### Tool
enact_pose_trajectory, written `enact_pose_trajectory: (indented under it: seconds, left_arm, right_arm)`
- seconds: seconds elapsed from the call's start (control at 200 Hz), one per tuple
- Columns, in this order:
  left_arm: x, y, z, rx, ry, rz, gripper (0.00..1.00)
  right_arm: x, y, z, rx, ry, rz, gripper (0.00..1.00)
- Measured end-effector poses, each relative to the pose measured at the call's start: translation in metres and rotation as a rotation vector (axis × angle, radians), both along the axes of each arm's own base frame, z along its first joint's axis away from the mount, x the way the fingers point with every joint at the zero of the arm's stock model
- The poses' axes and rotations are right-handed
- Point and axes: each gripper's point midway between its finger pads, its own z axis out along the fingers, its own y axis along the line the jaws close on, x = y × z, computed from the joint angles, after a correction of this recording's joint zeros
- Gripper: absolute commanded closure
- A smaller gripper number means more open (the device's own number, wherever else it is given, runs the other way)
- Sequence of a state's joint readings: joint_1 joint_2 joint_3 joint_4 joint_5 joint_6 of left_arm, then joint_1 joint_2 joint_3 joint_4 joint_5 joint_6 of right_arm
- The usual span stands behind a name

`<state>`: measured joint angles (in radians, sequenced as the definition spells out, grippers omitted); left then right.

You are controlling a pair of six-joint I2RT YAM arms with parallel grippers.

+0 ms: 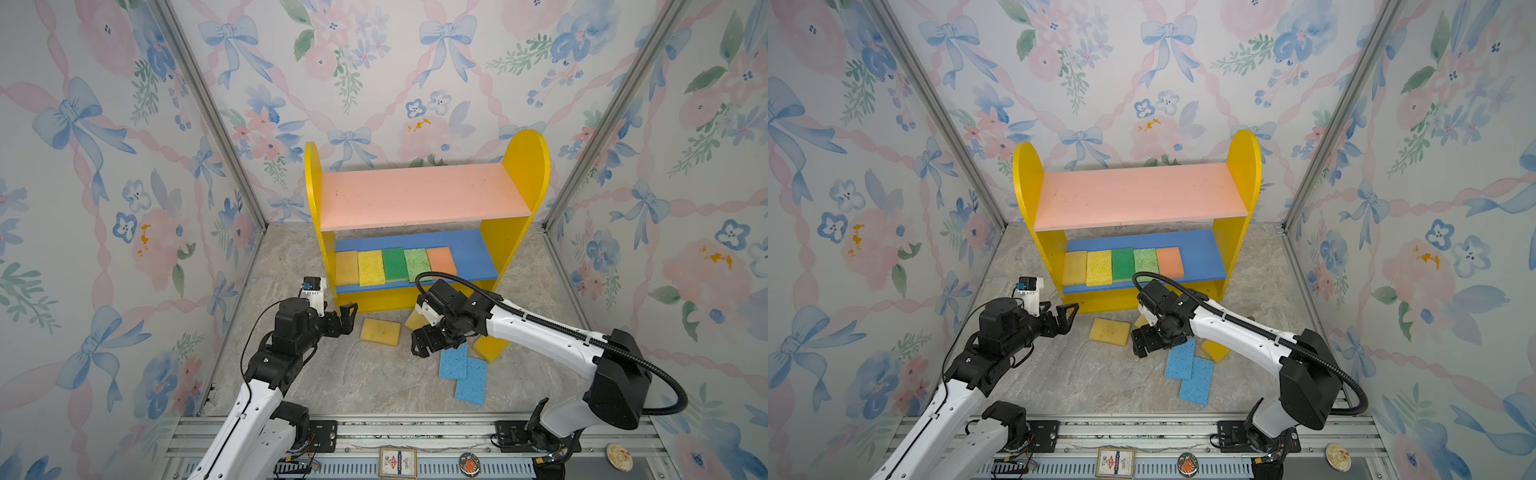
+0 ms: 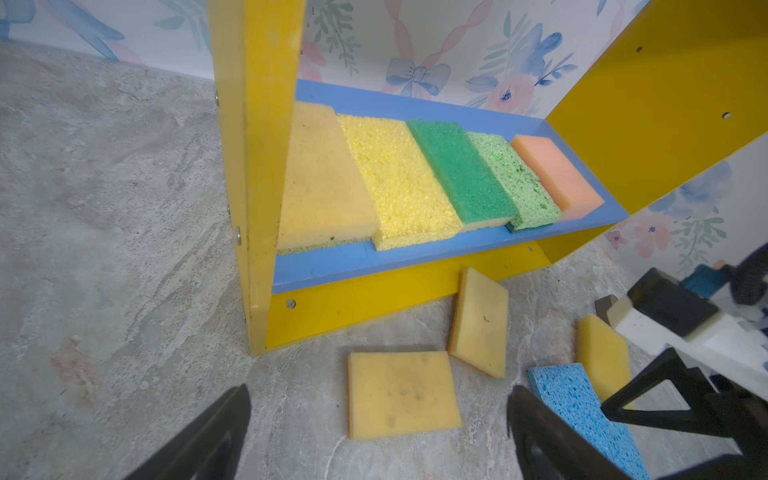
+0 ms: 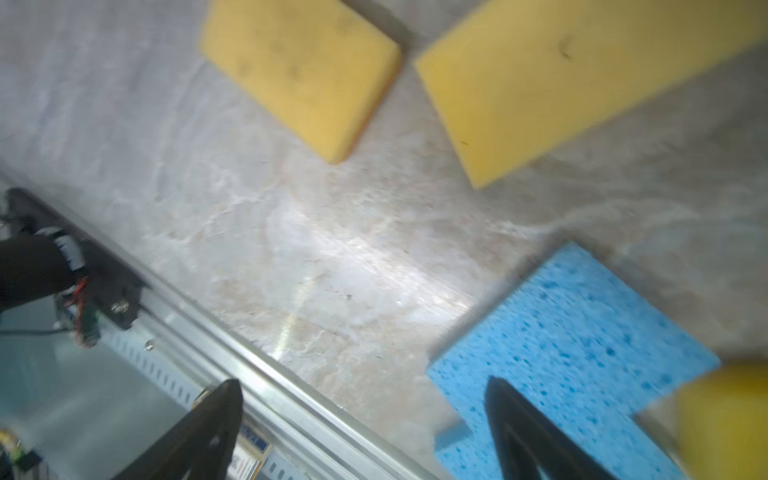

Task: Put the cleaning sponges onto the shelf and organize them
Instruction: 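Withdraw the right gripper from the shelf toward the sponges on the table, then grasp the bright yellow sponge near the stapler with the right gripper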

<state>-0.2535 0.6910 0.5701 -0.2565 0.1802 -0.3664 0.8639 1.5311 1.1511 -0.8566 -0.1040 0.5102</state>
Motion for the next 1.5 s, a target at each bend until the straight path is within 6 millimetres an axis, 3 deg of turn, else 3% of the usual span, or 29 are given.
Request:
enact_pose_trajectory:
  seconds: [0.1,0.245,0.415,0.51,0.625,0.91,1.245,1.5]
  left_arm:
    - [0.0,0.0,0.0,0.0,0.0,0.0,0.02]
    - [0.0,-0.001,-0.002,0.0,0.007,-0.003,0.02]
    - [0.0,-0.001,-0.002,0.0,0.009,-0.004,0.02]
    - [0.0,-0.001,-0.002,-0.001,0.009,-0.007,0.02]
    - [0.0,-0.002,-0.002,-0.002,0.009,-0.009,0.02]
    - [0.0,-0.002,-0.002,-0.002,0.01,-0.01,0.02]
    - [0.0,-0.002,-0.003,-0.002,0.012,-0.01,0.02]
    - [0.0,-0.002,-0.004,-0.001,0.013,-0.01,0.02]
  right_arm:
    - [-0.002,-0.042,-0.022,-0.167,-0.012,-0.124,0.03]
    - [0.001,-0.089,-0.036,-0.273,-0.026,-0.283,0.03]
    - [0.013,-0.153,-0.035,-0.265,-0.058,-0.59,0.03]
    - [0.019,-0.172,-0.027,-0.225,-0.102,-0.719,0.03]
    - [0.029,-0.179,-0.022,-0.195,-0.136,-0.803,0.03]
    - [0.051,-0.191,-0.032,-0.171,-0.135,-0.911,0.03]
    - [0.065,-0.185,-0.059,-0.157,-0.066,-0.93,0.03]
    - [0.072,-0.184,-0.065,-0.137,-0.057,-0.941,0.03]
